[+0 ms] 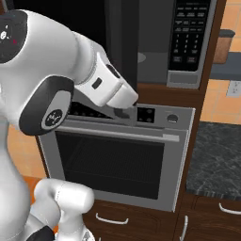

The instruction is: Open the microwave, place the bowl with waffle inside the microwave, then close the microwave door and turn it on.

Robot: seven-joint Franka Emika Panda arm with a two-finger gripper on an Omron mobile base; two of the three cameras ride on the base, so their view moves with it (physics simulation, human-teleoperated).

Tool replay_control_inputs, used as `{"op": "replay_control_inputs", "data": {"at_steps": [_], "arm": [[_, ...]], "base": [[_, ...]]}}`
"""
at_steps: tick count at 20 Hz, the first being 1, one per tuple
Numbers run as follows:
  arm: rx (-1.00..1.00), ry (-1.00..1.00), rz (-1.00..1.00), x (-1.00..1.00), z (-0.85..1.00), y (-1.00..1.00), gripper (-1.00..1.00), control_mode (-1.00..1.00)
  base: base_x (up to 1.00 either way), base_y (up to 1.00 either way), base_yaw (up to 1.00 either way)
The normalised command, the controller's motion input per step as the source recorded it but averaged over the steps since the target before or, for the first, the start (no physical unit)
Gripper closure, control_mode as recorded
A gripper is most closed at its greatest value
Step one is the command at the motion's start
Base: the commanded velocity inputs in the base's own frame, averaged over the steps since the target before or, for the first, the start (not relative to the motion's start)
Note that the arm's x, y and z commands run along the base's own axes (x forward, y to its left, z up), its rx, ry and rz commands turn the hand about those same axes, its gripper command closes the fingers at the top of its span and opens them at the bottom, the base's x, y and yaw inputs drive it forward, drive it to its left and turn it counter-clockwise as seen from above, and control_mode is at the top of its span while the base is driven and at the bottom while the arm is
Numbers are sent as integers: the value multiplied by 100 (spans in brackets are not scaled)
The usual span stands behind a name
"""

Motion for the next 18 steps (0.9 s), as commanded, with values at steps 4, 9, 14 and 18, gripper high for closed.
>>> {"op": "replay_control_inputs", "data": {"at_steps": [4,9,14,18], "arm": [[11,-34,-5,100,0,32,-100,-100],[0,-9,-5,95,-3,11,-100,-100],[0,-4,-7,88,-6,26,-100,-100],[0,-3,-7,88,-6,22,-100,-100]], "base": [[0,0,0],[0,0,0],[0,0,0],[0,0,0]]}}
